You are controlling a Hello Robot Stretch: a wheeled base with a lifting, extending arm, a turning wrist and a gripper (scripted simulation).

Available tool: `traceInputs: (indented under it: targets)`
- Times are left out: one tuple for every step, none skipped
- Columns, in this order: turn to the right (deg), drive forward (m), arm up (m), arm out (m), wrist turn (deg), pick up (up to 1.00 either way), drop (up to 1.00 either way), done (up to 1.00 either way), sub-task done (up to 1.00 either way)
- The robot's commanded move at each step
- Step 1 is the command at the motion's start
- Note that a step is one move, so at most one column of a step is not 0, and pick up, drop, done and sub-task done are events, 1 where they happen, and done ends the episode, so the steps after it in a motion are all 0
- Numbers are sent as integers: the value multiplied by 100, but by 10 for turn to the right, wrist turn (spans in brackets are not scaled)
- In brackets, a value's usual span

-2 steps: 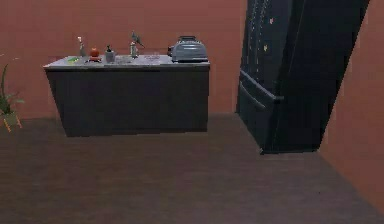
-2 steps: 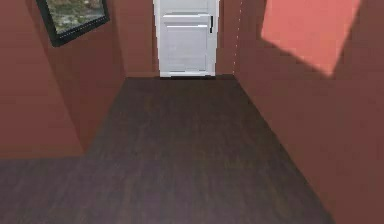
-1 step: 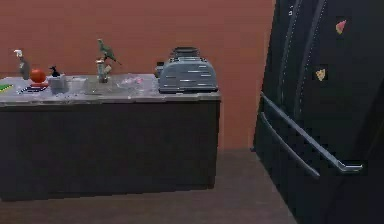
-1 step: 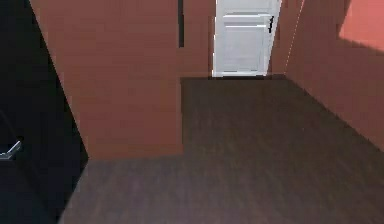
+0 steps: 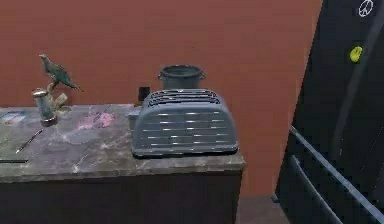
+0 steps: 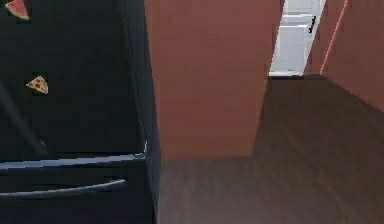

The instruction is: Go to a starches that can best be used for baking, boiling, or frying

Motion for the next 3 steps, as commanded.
traceInputs:
  targets:
    - [-120, 0, 0, 0, 0, 0, 0, 0, 0]
    - [0, 100, 0, 0, 0, 0, 0, 0, 0]
    - [0, 0, 0, 0, 0, 0, 0, 100, 0]
